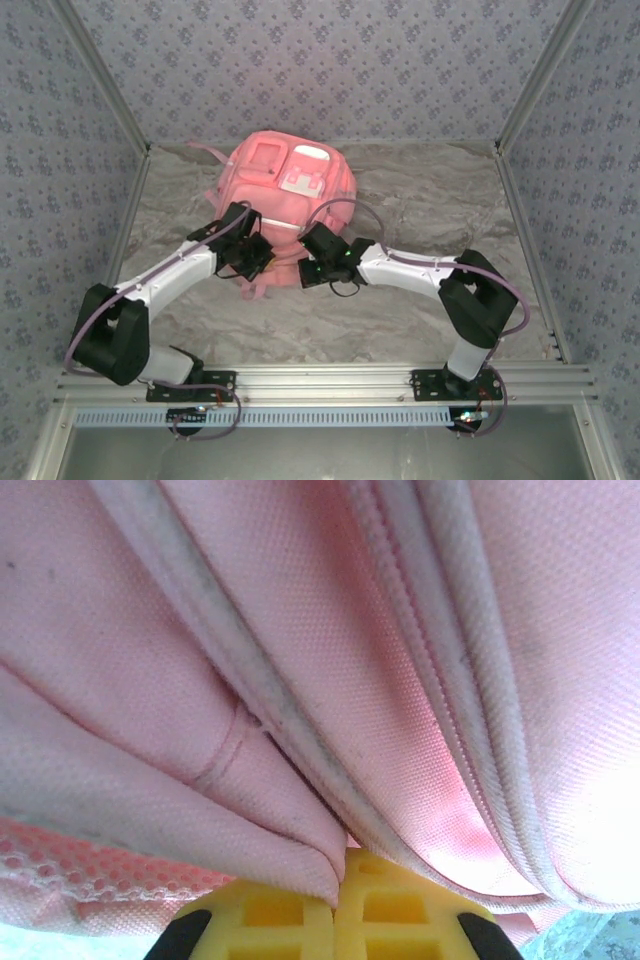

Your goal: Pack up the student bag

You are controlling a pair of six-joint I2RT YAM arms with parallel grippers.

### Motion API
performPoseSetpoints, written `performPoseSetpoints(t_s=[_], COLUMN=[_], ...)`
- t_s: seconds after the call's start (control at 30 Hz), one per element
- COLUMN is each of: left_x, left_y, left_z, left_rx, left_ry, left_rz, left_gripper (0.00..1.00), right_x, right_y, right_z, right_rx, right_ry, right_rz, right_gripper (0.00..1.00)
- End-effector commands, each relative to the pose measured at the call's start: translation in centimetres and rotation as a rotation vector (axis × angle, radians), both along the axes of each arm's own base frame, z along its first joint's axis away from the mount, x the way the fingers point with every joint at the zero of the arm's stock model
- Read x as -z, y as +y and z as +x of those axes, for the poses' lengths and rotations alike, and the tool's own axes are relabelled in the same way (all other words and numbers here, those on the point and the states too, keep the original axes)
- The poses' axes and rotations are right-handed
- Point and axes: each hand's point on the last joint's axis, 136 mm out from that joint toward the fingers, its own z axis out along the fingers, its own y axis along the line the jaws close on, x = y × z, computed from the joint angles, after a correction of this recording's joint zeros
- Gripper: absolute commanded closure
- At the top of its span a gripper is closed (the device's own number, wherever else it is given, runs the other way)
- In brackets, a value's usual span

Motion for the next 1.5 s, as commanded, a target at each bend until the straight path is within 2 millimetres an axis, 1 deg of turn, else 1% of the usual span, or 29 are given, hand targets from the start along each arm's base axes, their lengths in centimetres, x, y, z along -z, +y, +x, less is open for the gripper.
performPoseSetpoints(t_s=[0.0, 0.3, 0.5, 0.6, 0.77, 0.83, 0.97, 1.27, 1.47], left_x=[-1.1, -2.0, -1.8, -1.9, -2.0, -2.1, -2.4, -2.2, -2.4], left_y=[2.1, 2.8, 3.5, 3.5, 3.7, 3.7, 3.6, 3.5, 3.2], left_z=[0.2, -0.5, -1.0, -1.3, -1.4, -1.4, -1.3, -1.3, -1.2], left_rx=[-0.102, -0.098, -0.104, -0.095, -0.093, -0.092, -0.084, -0.068, -0.055], left_ry=[-0.008, -0.028, -0.029, -0.030, -0.042, -0.042, -0.051, -0.049, -0.060], left_rz=[0.028, 0.019, 0.017, 0.011, 0.010, 0.008, 0.005, 0.006, 0.001], left_gripper=[1.00, 1.00, 1.00, 1.00, 1.00, 1.00, 1.00, 1.00, 1.00], right_x=[0.4, 0.6, 0.5, 0.7, 1.1, 1.2, 1.3, 2.3, 2.4], right_y=[-2.2, -3.3, -4.0, -4.6, -5.7, -5.5, -6.0, -8.9, -9.8], right_z=[0.3, 1.5, 2.3, 2.9, 4.3, 4.5, 4.8, 7.6, 9.1], right_rx=[0.031, 0.060, 0.078, 0.088, 0.110, 0.094, 0.083, 0.174, 0.219], right_ry=[0.000, -0.009, -0.012, -0.007, -0.003, -0.009, -0.028, 0.012, 0.038], right_rz=[-0.058, -0.064, -0.062, -0.073, -0.086, -0.092, -0.137, -0.124, -0.089], right_gripper=[1.00, 1.00, 1.00, 1.00, 1.00, 1.00, 1.00, 1.00, 1.00])
